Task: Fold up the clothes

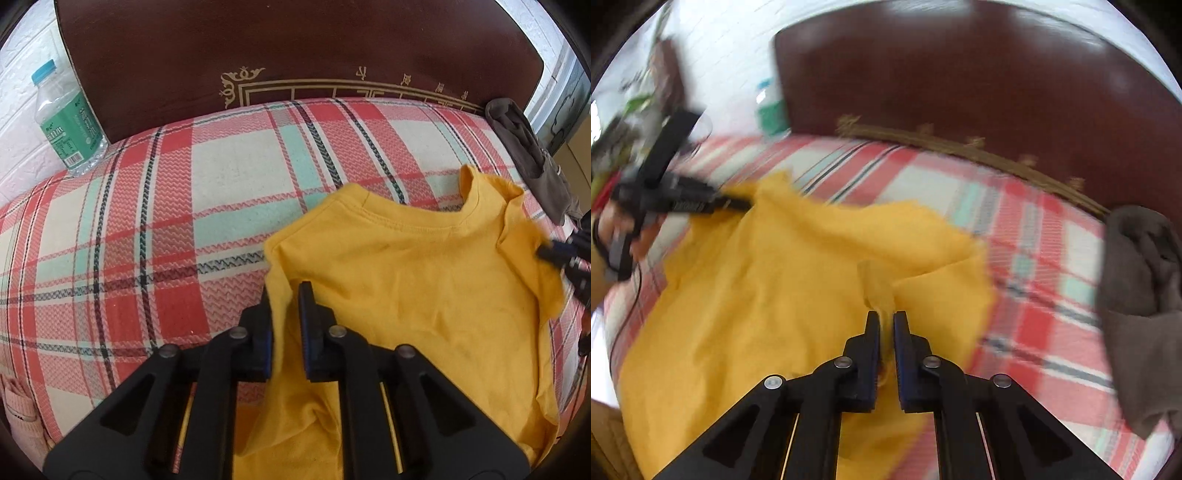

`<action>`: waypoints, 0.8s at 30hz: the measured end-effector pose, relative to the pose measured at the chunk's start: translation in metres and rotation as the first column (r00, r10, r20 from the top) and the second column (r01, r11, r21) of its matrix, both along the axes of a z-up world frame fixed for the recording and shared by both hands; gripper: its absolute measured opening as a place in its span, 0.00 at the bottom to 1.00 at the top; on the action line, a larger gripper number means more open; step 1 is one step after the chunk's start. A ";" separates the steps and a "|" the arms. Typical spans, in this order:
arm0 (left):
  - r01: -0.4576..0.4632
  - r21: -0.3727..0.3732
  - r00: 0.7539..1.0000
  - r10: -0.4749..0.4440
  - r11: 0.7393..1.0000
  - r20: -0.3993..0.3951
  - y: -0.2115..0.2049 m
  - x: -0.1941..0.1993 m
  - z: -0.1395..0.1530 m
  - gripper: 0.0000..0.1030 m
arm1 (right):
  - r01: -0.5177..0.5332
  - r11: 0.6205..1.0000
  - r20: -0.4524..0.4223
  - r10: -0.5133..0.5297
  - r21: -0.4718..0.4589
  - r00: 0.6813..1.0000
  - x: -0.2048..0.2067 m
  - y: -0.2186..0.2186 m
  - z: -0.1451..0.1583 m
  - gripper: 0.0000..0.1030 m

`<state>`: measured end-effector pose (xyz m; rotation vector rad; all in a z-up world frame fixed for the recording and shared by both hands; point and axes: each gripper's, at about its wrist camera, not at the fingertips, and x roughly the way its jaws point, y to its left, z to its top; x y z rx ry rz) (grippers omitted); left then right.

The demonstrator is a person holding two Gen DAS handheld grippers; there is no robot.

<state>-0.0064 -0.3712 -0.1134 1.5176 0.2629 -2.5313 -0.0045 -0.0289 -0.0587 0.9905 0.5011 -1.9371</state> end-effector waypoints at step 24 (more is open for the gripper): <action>0.028 0.036 0.999 -0.028 0.999 0.017 -0.004 -0.005 0.003 0.07 | -0.094 0.996 0.210 0.089 0.012 0.974 -0.084 -0.061 -0.029 0.08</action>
